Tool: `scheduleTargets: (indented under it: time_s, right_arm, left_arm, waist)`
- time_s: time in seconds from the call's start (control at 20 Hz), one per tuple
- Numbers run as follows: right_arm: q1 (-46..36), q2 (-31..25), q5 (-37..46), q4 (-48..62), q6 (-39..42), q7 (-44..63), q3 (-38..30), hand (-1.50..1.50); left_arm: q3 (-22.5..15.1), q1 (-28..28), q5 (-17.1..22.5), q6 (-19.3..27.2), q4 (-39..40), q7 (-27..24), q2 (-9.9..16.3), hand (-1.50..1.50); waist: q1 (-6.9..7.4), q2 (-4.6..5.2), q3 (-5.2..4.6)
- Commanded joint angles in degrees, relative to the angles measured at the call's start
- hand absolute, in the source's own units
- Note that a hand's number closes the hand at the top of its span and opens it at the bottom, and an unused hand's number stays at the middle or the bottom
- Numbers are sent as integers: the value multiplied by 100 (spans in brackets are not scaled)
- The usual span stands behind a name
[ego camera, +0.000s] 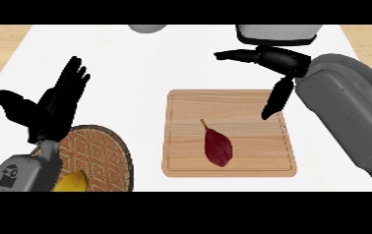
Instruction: Pick the pear from the cutting board and place it in the pan
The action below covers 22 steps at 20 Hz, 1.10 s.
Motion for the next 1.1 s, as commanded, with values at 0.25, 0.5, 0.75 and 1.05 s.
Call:
scheduleTargets:
  time_s: [0.25,0.5,0.75,1.05]
  right_arm:
    - [-313,-36,988,-491,1094,291,1134,-150]
    - [25,-171,1408,-1040,871,210,1066,-150]
    - [392,-534,2030,-1895,465,549,1055,-150]
    - [680,83,2407,-2273,756,1086,546,-150]
  left_arm:
    - [18,95,-140,43,-46,38,-76,0]
    - [2,407,-283,88,-227,-151,-329,0]
    - [-62,381,-514,178,-427,123,-330,0]
    - [422,272,-234,-312,-210,155,-261,0]
  waist:
    - [-76,-29,-2]
    - [-87,-17,0]
    - [-130,-30,1]
    - [-109,-18,0]
